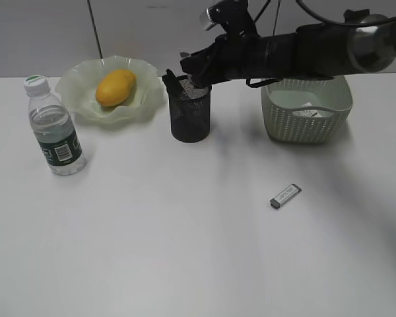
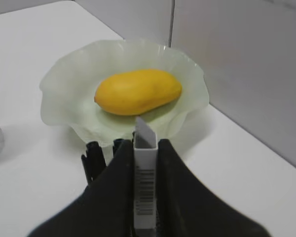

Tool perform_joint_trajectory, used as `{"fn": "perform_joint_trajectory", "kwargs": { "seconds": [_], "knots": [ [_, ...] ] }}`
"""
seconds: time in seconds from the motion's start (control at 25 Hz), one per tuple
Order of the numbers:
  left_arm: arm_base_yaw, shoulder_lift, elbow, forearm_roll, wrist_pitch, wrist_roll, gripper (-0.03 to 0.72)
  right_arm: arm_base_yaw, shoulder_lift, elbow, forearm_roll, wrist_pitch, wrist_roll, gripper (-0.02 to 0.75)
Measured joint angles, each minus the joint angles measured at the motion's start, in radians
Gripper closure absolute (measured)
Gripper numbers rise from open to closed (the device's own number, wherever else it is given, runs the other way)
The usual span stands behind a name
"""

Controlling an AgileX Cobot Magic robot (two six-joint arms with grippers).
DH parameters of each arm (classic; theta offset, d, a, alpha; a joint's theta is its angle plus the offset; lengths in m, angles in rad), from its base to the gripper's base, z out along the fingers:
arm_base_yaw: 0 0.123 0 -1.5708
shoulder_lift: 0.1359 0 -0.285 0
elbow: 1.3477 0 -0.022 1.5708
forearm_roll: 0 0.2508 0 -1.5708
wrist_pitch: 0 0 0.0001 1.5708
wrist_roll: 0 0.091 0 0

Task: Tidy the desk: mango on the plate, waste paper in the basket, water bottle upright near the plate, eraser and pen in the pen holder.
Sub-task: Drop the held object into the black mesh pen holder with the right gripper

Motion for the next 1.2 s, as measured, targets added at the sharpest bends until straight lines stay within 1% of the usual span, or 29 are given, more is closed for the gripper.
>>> {"fn": "perform_joint_trajectory", "kwargs": {
  "seconds": [0.32, 0.76, 0.8, 0.84, 0.88, 1.04, 1.08, 1.2],
  "knots": [
    [0.000, 0.000, 0.000, 0.000, 0.000, 0.000, 0.298, 0.000, 0.008, 0.000, 0.000, -0.080, 0.034, 0.631],
    [0.000, 0.000, 0.000, 0.001, 0.000, 0.001, 0.307, 0.000, 0.027, -0.001, 0.002, -0.060, 0.057, 0.631],
    [0.000, 0.000, 0.000, 0.001, 0.000, 0.001, 0.308, 0.000, 0.027, -0.001, 0.002, -0.060, 0.057, 0.622],
    [0.000, 0.000, 0.000, 0.001, 0.000, 0.001, 0.311, 0.000, 0.027, -0.001, 0.002, -0.060, 0.057, 0.601],
    [0.000, 0.000, 0.000, 0.001, 0.000, 0.001, 0.312, 0.000, 0.027, -0.001, 0.002, -0.060, 0.057, 0.552],
    [0.000, 0.000, 0.000, 0.001, 0.000, 0.001, 0.314, 0.000, 0.027, -0.013, 0.002, -0.060, 0.057, 0.305],
    [0.000, 0.000, 0.000, 0.001, 0.000, 0.001, 0.314, 0.000, 0.027, -0.019, 0.003, -0.060, 0.057, 0.269],
    [0.000, 0.000, 0.000, 0.001, 0.000, 0.001, 0.314, 0.000, 0.011, -0.020, 0.002, -0.061, 0.057, 0.231]
  ]
}}
